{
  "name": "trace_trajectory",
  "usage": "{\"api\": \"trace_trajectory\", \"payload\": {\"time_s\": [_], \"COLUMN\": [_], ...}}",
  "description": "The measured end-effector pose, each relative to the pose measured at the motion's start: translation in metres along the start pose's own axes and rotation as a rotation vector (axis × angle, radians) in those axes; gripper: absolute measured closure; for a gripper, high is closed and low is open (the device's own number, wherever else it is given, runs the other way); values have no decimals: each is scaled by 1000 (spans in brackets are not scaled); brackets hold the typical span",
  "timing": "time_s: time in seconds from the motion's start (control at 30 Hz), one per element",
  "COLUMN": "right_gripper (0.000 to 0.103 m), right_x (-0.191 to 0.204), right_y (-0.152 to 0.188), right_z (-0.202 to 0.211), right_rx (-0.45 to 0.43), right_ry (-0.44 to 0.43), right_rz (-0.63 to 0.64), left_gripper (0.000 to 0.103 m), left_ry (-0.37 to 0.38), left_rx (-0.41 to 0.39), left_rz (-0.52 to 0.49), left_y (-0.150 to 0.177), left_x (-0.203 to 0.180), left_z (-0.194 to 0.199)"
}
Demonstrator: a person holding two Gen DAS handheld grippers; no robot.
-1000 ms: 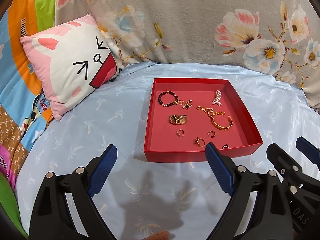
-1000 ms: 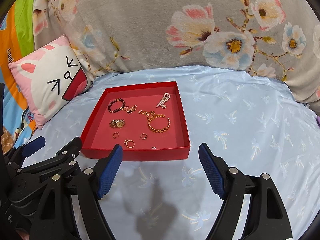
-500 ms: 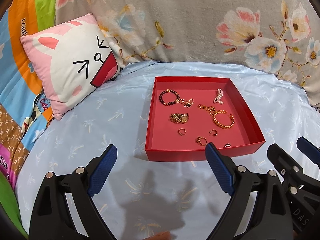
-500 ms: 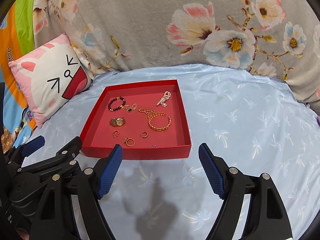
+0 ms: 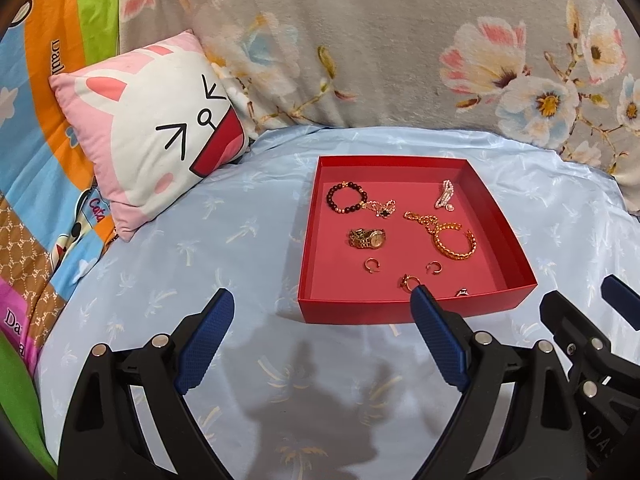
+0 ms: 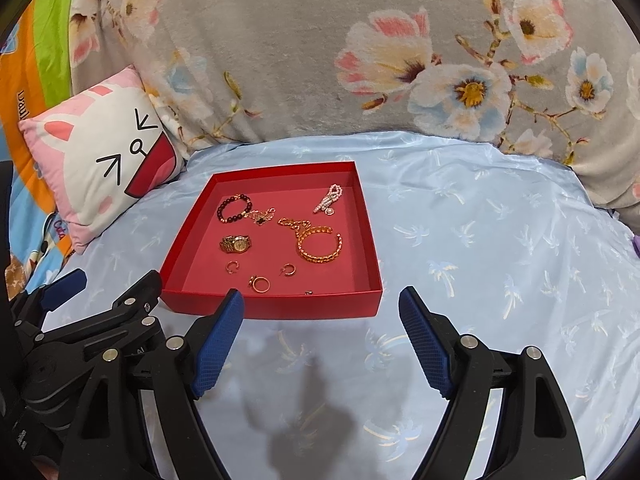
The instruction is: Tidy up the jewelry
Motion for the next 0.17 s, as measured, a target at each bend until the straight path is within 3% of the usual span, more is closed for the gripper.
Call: {"api": "trace_trajectory", "payload": {"time_s": [0.17], "right_gripper": [19], "right_x": [-2], "right_y": [0], "right_z": [1], "right_rx": [-4], "right_ry": [7], "right_rz": [-2], "left_gripper": [16], "left_ry": [14], "left_rx": [1], "left_rz": [-9], "left_y": [2], "left_x": [-5], "left_z": [0]}}
Point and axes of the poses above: each gripper's, at about its wrist camera, not at the fingertips, and z roughly against the way its jaws point, x to its left, y to its underside, the point moved 5 cm from there along -z, roughly the way its jaws point, and after that the axes turned 15 degrees about x, right-handed, at the moved point
